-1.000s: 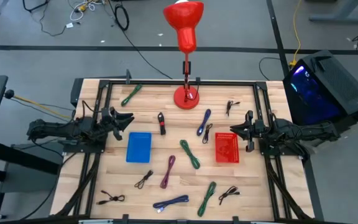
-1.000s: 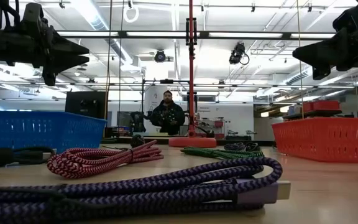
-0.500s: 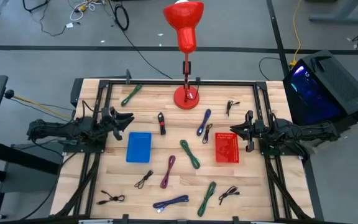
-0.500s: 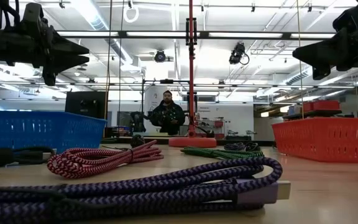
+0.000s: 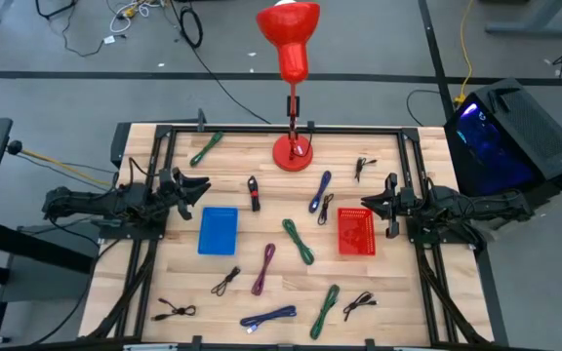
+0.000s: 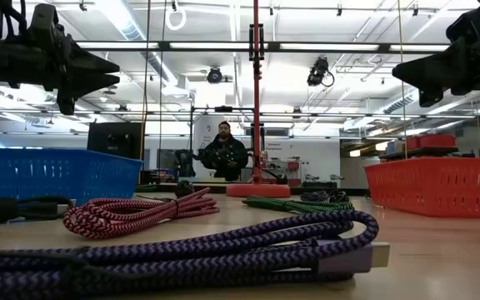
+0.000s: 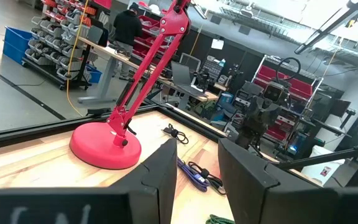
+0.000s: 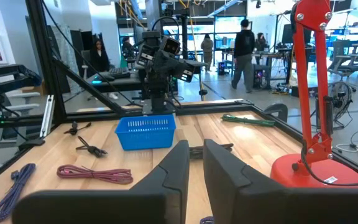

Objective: Pick & Place USB Port

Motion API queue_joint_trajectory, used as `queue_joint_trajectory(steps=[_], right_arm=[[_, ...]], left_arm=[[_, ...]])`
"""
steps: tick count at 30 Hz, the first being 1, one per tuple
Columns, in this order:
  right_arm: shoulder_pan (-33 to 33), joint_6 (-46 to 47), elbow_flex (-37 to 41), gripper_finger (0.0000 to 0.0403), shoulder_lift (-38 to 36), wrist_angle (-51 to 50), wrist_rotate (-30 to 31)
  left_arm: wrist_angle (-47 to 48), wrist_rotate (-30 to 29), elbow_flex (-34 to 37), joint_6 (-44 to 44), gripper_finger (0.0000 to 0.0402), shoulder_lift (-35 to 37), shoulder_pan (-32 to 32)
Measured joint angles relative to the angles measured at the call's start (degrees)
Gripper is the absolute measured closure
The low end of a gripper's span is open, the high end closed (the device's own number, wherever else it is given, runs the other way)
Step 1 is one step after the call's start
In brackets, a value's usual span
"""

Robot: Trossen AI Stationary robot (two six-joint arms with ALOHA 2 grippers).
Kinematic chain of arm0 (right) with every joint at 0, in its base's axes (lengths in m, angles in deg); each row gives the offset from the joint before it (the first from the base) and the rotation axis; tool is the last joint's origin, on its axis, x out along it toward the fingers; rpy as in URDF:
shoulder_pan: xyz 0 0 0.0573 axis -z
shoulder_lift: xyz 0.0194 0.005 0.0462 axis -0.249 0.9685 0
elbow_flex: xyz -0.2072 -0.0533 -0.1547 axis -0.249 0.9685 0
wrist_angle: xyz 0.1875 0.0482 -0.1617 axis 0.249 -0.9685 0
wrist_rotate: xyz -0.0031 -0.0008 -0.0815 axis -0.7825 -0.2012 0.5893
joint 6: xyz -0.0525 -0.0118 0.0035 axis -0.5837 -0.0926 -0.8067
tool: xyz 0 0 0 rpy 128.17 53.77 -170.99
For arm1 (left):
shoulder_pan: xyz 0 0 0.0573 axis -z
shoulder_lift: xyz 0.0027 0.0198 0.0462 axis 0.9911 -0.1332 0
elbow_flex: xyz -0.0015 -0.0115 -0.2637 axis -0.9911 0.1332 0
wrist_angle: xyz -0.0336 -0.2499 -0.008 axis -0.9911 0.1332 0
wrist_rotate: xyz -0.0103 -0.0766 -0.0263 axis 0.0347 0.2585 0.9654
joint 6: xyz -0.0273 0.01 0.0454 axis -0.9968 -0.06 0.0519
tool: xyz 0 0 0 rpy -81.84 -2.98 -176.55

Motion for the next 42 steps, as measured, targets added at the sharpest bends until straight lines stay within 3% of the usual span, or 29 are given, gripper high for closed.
queue_joint_trajectory(steps=[18,25,34,39,42], right_arm=[[0.0,-0.1,0.0,0.0351,0.0,0.8,1.2],[0.0,0.1,0.0,0.0351,0.0,4.8,3.0],[0.0,4.2,0.0,0.0351,0.0,11.7,3.4],[0.0,-2.3,-0.9,0.0351,0.0,27.4,9.5],[0.0,-9.0,-8.0,0.0351,0.0,17.6,14.4]], left_arm=[[0.0,-1.8,0.0,-0.3,0.028,0.0,0.0],[-0.7,-4.9,0.0,-0.4,0.028,0.0,-0.6],[-0.5,-3.7,0.0,-1.5,0.028,0.0,-0.6],[-0.4,-3.4,0.0,-1.5,0.028,0.0,-0.6],[-0.5,-3.7,0.0,-2.3,0.028,0.0,-0.6]])
